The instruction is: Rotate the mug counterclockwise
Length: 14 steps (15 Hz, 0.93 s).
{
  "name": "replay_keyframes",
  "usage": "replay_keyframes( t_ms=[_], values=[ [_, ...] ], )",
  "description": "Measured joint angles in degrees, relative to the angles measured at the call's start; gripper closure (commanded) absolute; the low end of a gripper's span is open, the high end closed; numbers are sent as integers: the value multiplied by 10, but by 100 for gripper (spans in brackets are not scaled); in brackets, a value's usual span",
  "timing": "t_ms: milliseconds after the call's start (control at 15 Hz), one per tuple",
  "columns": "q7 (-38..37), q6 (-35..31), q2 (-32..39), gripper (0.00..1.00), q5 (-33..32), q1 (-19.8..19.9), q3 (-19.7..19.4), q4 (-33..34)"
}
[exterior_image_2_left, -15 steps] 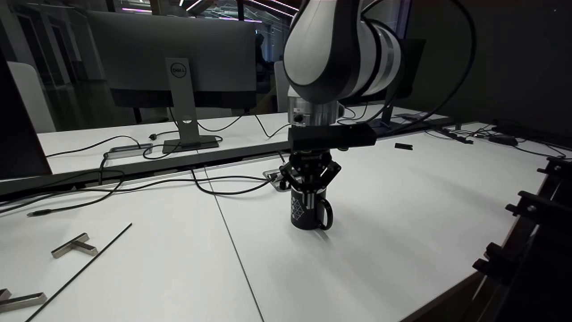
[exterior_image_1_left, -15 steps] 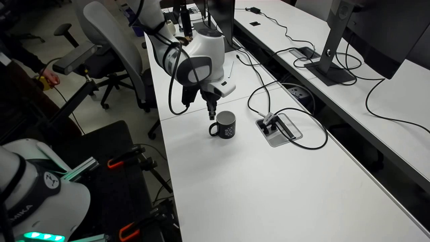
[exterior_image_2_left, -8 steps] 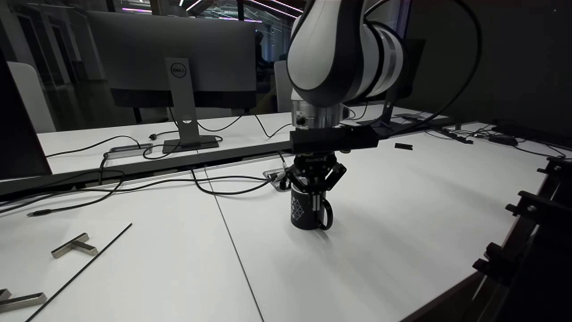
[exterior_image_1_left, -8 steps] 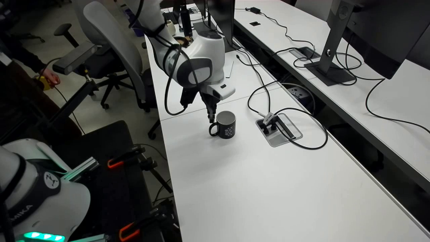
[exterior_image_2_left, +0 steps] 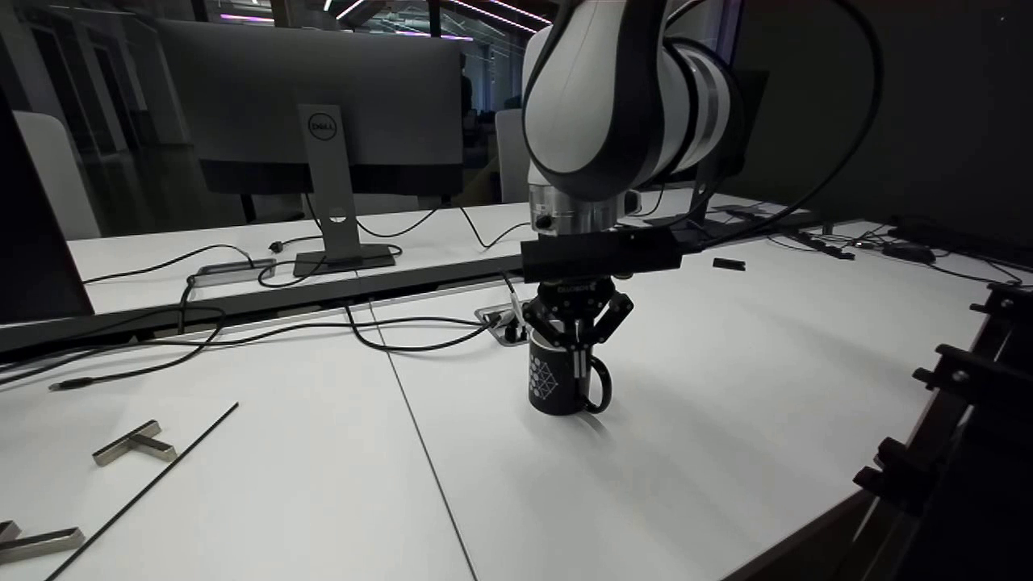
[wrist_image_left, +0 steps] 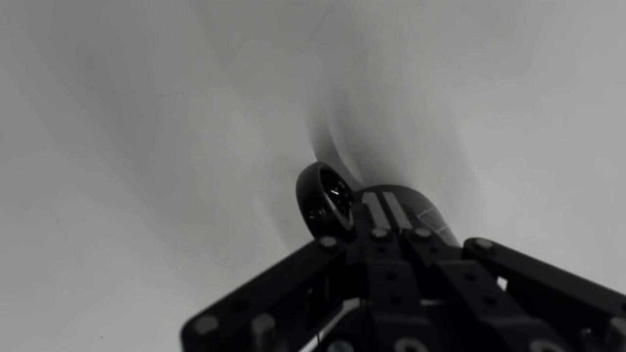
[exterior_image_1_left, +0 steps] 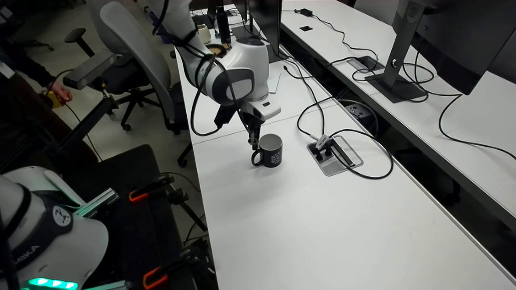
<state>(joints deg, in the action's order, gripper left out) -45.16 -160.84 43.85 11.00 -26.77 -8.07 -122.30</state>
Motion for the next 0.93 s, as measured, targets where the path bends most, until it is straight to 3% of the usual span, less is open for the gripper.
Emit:
replay_keyframes(
  t_ms=[933],
  values=[
    [-74,6,1,100,-4,-1,-12,-23]
  ],
)
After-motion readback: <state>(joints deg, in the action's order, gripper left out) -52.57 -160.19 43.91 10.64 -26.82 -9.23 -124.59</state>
